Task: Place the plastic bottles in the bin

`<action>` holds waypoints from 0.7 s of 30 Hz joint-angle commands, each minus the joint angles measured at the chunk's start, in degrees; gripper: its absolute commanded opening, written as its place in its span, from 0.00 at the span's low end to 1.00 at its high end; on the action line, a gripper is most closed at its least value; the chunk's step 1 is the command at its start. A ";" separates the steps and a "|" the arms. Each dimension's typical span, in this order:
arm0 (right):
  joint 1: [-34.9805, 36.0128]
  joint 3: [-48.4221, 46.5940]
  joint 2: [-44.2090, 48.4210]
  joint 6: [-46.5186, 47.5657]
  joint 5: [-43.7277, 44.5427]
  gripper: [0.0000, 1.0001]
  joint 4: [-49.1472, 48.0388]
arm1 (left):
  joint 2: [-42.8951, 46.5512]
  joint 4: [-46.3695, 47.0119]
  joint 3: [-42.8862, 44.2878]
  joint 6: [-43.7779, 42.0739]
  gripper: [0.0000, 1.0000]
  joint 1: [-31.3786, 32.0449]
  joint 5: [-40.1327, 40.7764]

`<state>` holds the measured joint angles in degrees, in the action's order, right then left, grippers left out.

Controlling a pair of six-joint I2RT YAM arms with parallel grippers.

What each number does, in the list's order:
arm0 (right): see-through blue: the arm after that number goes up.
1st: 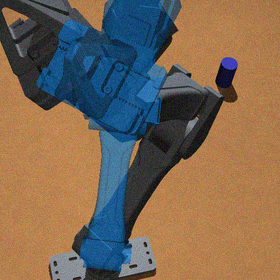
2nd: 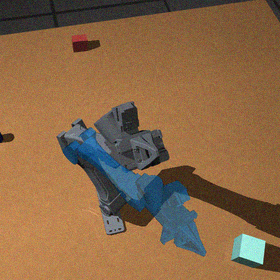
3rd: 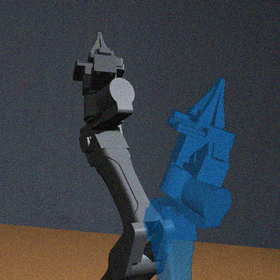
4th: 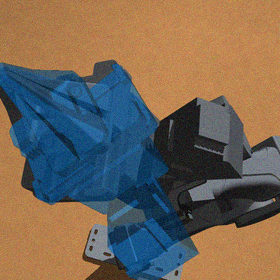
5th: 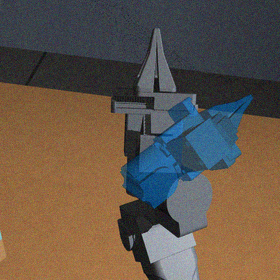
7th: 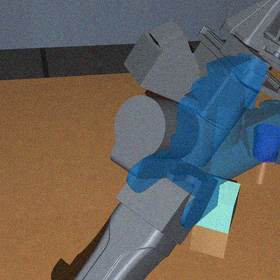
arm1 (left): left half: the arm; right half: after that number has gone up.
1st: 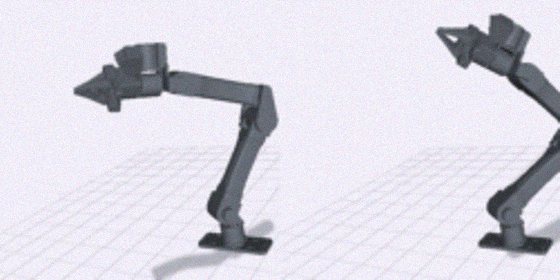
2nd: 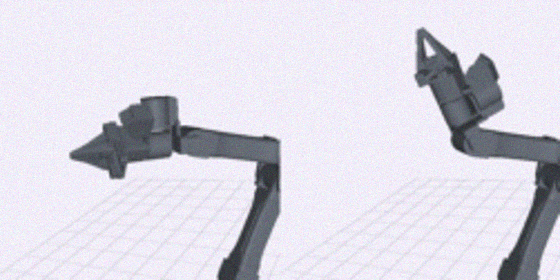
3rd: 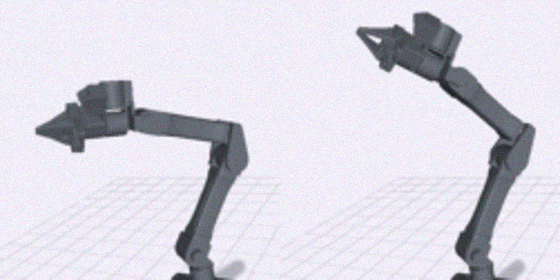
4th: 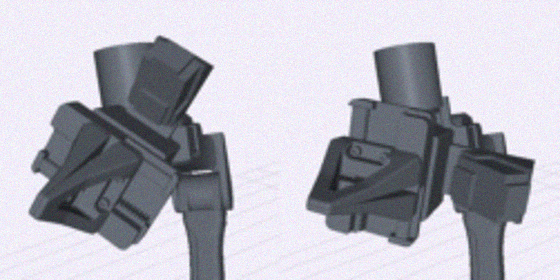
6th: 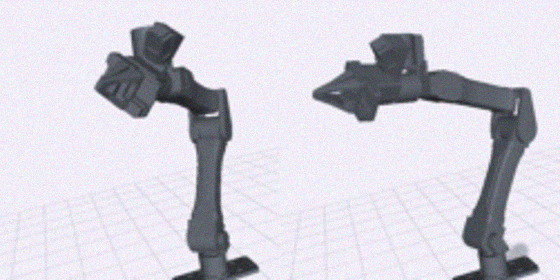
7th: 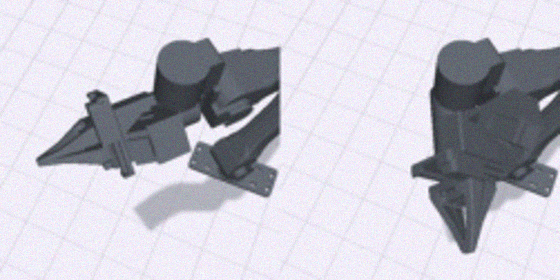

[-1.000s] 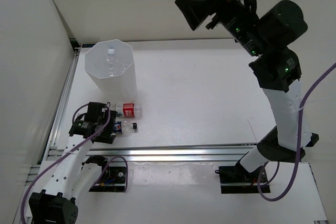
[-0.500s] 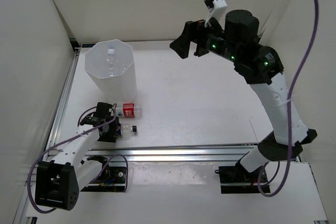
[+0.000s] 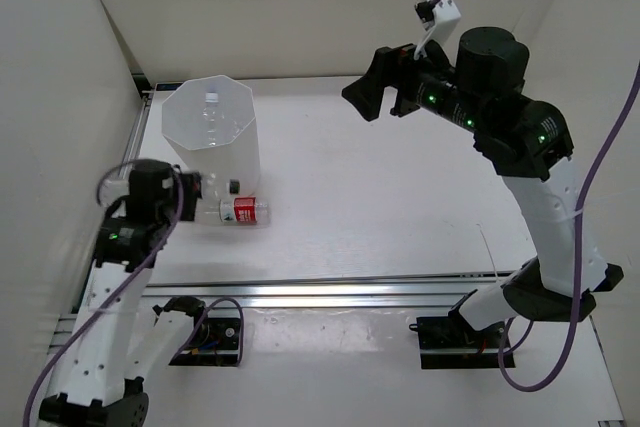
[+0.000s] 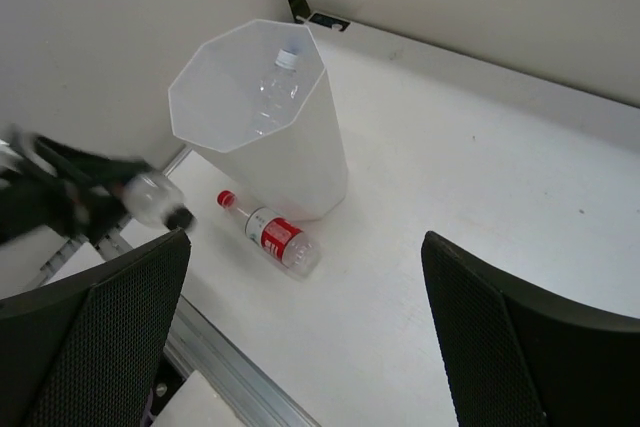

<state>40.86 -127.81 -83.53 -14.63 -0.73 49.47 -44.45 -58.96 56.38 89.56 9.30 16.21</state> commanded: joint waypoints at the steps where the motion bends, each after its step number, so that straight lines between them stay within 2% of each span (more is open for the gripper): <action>1: -0.08 -0.34 -0.23 0.57 -1.03 1.00 0.36 | -2.56 0.05 19.66 -10.25 0.43 0.28 9.10; 2: -0.08 -0.34 -0.23 0.57 -1.55 1.00 0.36 | -4.58 2.51 23.04 -13.85 0.47 0.28 9.63; 3: -0.08 -0.34 -0.23 0.57 -1.55 1.00 0.36 | -9.21 4.97 26.12 -20.85 0.49 0.28 9.63; 5: -0.08 -0.34 -0.76 0.57 -2.08 1.00 0.36 | -14.68 8.85 34.12 -26.17 0.50 0.28 11.47; 6: -0.08 -0.34 -1.28 0.57 -2.08 1.00 0.36 | -17.40 10.08 36.24 -32.19 0.52 0.28 11.48; 7: -0.08 -0.34 -1.29 0.57 -2.78 1.00 0.36 | -22.30 10.09 38.08 -34.43 0.52 0.28 12.26; 9: -0.08 -0.34 -1.29 0.57 -2.78 1.00 0.36 | -25.85 12.01 39.33 -37.59 0.57 0.28 13.15; 11: -0.08 -0.34 -1.29 0.57 -2.78 1.00 0.36 | -29.63 12.82 41.07 -40.15 0.86 0.28 12.36; 12: -0.08 -0.34 -0.77 1.09 -2.09 1.00 0.36 | -30.60 10.12 42.74 -40.16 1.00 0.28 13.31; 15: -0.08 1.24 0.99 2.32 0.20 1.00 0.89 | -31.40 6.49 50.90 -41.30 1.00 0.28 18.50; 16: -0.08 1.85 1.61 2.33 1.95 1.00 0.89 | -27.66 6.49 51.46 -42.61 1.00 0.28 19.55; 17: -0.08 3.51 2.13 3.02 2.66 1.00 0.89 | -25.01 7.97 50.68 -43.23 1.00 0.28 20.35; 18: -0.08 4.23 2.66 3.64 3.19 1.00 0.89 | -21.77 8.68 44.23 -42.28 1.00 0.28 21.31; 19: -0.08 4.93 3.36 3.65 3.72 1.00 0.89 | -18.26 7.64 39.90 -32.53 1.00 -0.24 21.32; 20: -0.08 5.55 3.37 3.65 4.42 1.00 0.89 | -10.74 5.63 35.08 -27.82 1.00 -0.77 20.45; 21: -0.08 6.25 3.37 3.65 4.42 1.00 0.89 | -6.66 7.78 23.45 -26.12 1.00 -0.77 17.75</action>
<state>40.84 -122.72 -82.06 -12.93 0.99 50.96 -67.42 -49.34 92.27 55.05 9.28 32.51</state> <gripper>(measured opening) 0.998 0.999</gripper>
